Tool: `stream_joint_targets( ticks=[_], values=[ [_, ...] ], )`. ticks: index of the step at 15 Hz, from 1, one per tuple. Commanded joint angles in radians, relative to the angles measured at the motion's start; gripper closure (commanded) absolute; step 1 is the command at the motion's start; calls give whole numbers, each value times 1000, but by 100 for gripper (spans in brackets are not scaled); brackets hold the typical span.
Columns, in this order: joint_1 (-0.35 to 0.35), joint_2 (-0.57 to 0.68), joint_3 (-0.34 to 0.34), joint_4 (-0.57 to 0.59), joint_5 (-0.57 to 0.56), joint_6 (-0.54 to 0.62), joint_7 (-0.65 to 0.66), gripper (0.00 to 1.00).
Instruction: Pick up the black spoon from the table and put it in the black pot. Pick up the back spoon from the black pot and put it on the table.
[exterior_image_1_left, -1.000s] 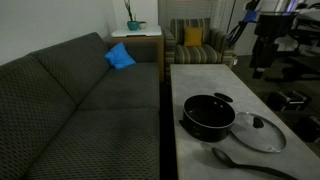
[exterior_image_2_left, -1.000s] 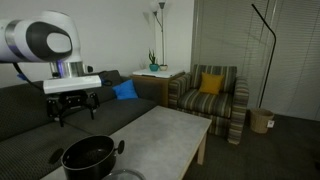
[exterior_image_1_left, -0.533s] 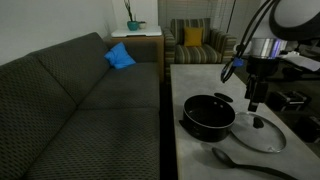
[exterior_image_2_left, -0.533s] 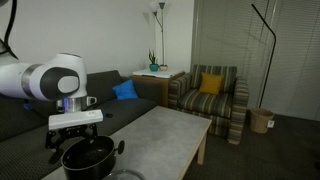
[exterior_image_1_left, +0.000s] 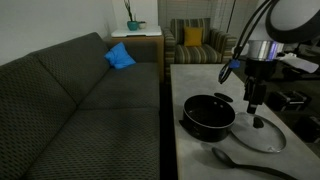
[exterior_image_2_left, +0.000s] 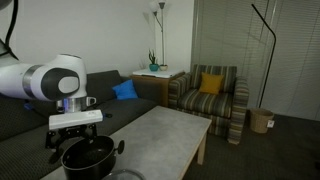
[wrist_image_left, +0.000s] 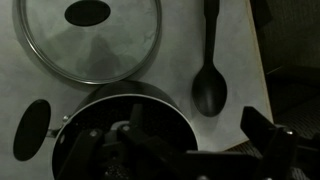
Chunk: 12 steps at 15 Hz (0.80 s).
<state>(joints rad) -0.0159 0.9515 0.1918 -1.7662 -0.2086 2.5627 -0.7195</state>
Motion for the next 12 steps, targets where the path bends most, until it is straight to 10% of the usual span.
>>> stream_joint_targets(
  ticks=[1, 12],
  values=[
    [3, 86, -15, 41, -5, -25, -5, 0],
    [-88, 327, 38, 45, -6, 116, -90, 0]
  ],
)
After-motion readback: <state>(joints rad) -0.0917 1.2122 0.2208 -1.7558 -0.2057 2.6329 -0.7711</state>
